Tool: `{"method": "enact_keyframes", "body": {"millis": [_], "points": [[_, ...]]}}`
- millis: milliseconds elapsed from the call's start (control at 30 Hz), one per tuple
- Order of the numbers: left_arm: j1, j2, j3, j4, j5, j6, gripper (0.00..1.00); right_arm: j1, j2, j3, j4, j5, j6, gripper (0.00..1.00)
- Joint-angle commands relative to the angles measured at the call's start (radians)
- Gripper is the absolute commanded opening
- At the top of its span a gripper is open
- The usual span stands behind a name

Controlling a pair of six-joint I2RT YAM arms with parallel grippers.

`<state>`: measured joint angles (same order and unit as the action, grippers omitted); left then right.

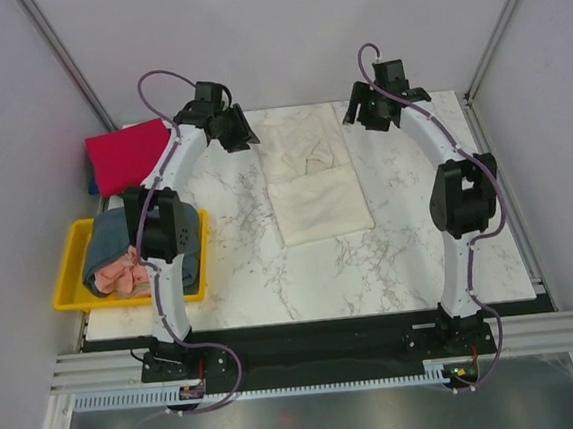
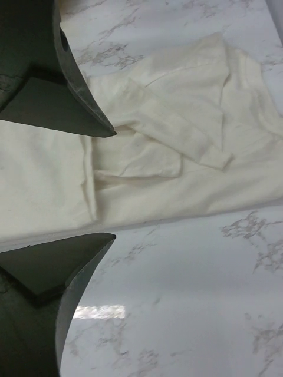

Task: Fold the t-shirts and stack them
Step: Fold the tshirt

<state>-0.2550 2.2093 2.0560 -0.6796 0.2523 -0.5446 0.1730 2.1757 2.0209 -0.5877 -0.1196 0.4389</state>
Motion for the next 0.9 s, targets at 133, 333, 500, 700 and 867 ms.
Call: {"method": "enact_keyframes", "body": {"millis": [133,333,500,700,867], "points": [[-0.067,-0.279,-0.268,-0.032,-0.022,0.035,0.44,-0.006,-0.327,-0.547,0.113,-0.04,-0.015,0.75],[-0.145,-0.499,-0.733,0.207,0.057,-0.044,0.44,-0.006,-0.505,-0.885,0.233,-0.153,-0.015,0.75],[-0.191,-0.631,-1.016,0.401,0.085,-0.118,0.44,-0.007,-0.574,-1.085,0.295,-0.224,-0.005,0.74],[-0.248,-0.625,-1.155,0.503,0.077,-0.196,0.44,-0.006,-0.554,-1.18,0.38,-0.264,0.02,0.7],[-0.274,-0.596,-1.209,0.583,0.07,-0.229,0.44,-0.007,-0.545,-1.203,0.396,-0.247,0.017,0.65]]}}
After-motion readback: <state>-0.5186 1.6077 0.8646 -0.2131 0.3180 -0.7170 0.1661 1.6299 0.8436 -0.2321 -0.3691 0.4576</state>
